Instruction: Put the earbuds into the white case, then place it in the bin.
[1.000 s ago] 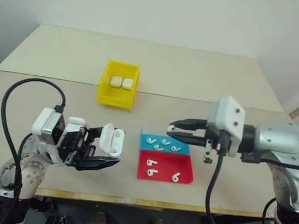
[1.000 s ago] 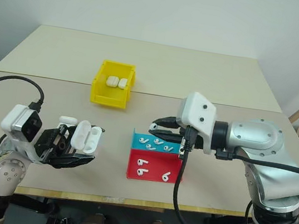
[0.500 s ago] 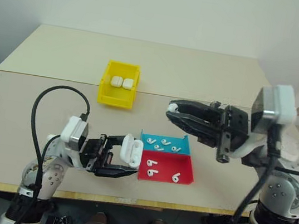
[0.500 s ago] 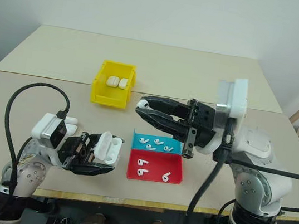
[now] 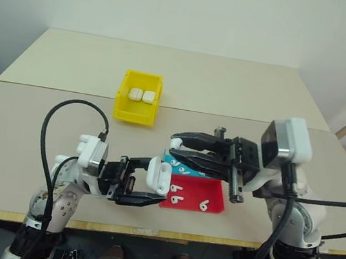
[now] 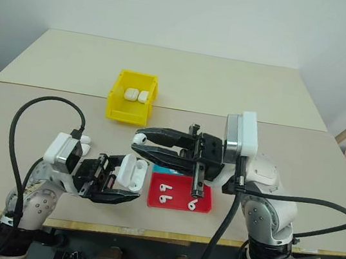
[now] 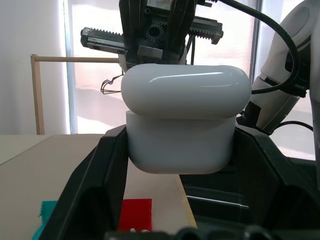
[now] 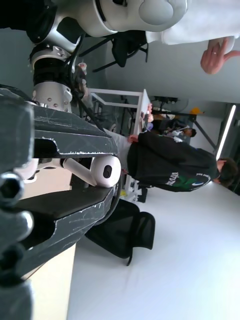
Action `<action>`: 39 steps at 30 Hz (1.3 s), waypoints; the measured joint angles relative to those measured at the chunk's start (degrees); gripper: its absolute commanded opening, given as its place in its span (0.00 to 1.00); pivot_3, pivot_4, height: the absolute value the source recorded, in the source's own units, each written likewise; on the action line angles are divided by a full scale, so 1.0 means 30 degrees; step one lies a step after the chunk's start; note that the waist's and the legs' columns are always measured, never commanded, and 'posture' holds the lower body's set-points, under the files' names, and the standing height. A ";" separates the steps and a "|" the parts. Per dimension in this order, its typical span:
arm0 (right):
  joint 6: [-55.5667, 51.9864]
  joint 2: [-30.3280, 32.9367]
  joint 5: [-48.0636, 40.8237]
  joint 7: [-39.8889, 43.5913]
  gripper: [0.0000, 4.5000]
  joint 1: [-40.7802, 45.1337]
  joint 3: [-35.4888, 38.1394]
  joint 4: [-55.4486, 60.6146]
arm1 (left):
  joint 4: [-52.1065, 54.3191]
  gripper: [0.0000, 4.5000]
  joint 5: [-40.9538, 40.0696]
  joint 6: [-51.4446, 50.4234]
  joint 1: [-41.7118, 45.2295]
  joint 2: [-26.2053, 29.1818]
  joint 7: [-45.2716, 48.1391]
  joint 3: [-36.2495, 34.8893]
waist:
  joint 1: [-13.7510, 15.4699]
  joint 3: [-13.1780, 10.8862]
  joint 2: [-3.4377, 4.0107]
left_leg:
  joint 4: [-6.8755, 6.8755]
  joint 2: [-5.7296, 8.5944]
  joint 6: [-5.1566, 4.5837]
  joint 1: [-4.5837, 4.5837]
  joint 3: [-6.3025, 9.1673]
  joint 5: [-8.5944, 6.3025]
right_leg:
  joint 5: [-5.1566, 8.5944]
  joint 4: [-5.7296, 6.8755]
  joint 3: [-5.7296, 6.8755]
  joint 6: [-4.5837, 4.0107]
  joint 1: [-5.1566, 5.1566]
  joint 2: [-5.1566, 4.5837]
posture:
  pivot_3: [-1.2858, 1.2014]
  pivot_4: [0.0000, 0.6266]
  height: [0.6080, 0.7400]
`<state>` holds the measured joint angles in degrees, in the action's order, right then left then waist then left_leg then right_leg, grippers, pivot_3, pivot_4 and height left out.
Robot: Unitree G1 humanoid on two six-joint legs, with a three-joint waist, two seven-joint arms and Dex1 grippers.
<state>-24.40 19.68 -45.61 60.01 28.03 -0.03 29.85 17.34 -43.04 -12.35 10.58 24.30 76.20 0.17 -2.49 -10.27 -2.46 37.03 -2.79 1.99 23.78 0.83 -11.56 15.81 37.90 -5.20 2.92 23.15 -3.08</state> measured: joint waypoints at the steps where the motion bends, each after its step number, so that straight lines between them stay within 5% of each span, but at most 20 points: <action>1: 0.0257 -0.0057 0.0063 0.0044 0.15 -0.0001 -0.0100 -0.0114 | 0.0000 0.63 0.0051 -0.0007 0.0063 -0.0023 -0.0116 0.0027 | 0.0001 0.0000 0.0000 | 0.0000 0.0000 0.0000 0.0000 0.0000 0.0000 | 0.0000 0.0000 -0.0001 0.0000 0.0000 0.0000 | 0.52 0.24 1.00; 39: 0.3991 0.0061 0.2845 0.0705 0.15 -0.0803 -0.1894 -0.1973 | -0.0151 0.63 -0.0700 -0.0159 0.1557 0.0272 0.0277 -0.0119 | -0.0001 -0.0001 0.0001 | -0.0001 0.0002 0.0003 -0.0001 0.0006 0.0001 | 0.0000 0.0005 0.0003 0.0000 0.0001 0.0000 | 0.52 0.24 1.00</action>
<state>-12.42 19.86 -37.08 62.13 25.62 -5.71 23.93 16.89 -45.14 -12.83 15.25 25.12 77.04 -0.18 -2.49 -10.28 -2.46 37.02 -2.79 2.00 23.77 0.85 -11.56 15.81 37.91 -5.19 2.92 23.15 -3.07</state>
